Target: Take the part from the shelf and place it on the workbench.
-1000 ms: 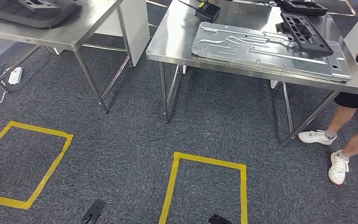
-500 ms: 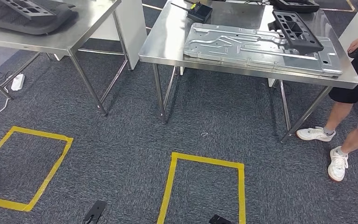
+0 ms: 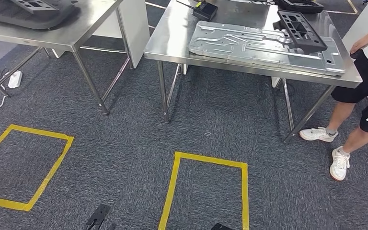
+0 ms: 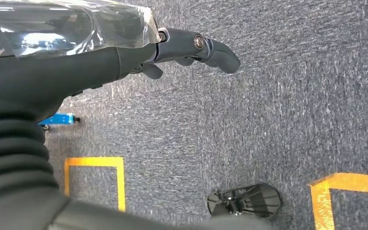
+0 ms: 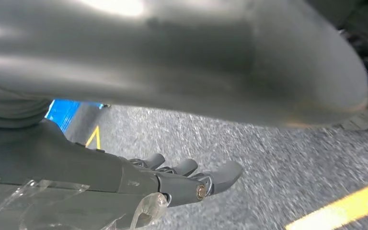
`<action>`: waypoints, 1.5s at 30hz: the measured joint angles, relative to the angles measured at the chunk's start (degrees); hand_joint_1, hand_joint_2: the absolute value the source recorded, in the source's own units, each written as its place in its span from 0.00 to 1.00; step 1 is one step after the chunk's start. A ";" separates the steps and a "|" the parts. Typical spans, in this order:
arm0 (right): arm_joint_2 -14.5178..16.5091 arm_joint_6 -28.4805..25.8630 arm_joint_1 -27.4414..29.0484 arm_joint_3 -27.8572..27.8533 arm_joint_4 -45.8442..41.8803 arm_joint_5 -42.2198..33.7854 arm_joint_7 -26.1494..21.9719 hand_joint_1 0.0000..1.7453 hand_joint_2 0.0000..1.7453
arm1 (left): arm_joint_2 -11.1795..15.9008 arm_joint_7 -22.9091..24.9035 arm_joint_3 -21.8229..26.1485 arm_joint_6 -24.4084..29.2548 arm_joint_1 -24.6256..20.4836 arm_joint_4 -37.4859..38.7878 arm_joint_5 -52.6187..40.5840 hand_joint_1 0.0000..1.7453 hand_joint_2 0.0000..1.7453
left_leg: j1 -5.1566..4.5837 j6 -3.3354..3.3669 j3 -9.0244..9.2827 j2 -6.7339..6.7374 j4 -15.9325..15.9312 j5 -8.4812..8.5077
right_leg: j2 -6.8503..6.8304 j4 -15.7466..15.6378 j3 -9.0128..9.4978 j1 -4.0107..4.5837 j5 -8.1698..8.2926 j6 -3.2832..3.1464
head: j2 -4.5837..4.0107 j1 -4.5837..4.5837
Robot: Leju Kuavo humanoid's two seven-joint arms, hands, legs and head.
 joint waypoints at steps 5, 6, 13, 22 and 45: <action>0.01 0.56 -0.06 -0.15 0.07 -0.25 -0.10 0.00 0.00 | 0.09 -0.03 -0.07 -0.01 -0.09 0.00 -0.09 0.00 0.00 | 0.28 -2.05 0.35 1.36 -0.14 0.59 | -0.20 -5.45 2.67 0.78 2.41 -2.19 | 0.01 0.06; 0.01 0.31 -0.02 -0.16 0.08 0.07 -0.12 0.00 0.00 | 0.07 -0.15 -0.13 -0.04 -0.10 0.00 -0.11 0.00 0.00 | 0.46 -2.38 0.15 1.07 0.41 0.12 | 0.03 -5.54 2.59 0.80 2.72 -2.74 | 0.00 0.05; 0.03 -0.11 0.10 -0.16 0.14 1.52 -0.98 0.00 0.00 | 0.21 -1.58 -0.60 -1.06 0.47 0.00 -0.28 0.00 0.00 | 0.02 -2.14 -6.69 -1.18 16.86 -7.35 | 1.39 -5.60 1.84 1.54 3.61 -4.14 | 0.00 -0.08; 0.08 -0.97 0.12 -0.15 0.32 2.11 -0.71 0.00 0.00 | 0.45 1.51 -0.78 -1.68 0.28 0.00 1.33 0.00 0.00 | -0.79 0.73 1.07 -1.14 -0.14 -0.77 | 1.99 -3.43 0.83 1.72 1.45 -2.40 | 0.01 0.09; 0.07 2.19 -0.01 -0.08 0.58 2.26 -2.29 0.00 0.00 | 0.59 3.55 -0.98 -1.90 -0.02 0.00 0.62 0.00 0.00 | -0.10 -1.57 -1.47 -1.30 11.05 -7.39 | 2.28 -3.75 -3.94 1.02 6.63 -3.83 | 0.00 0.27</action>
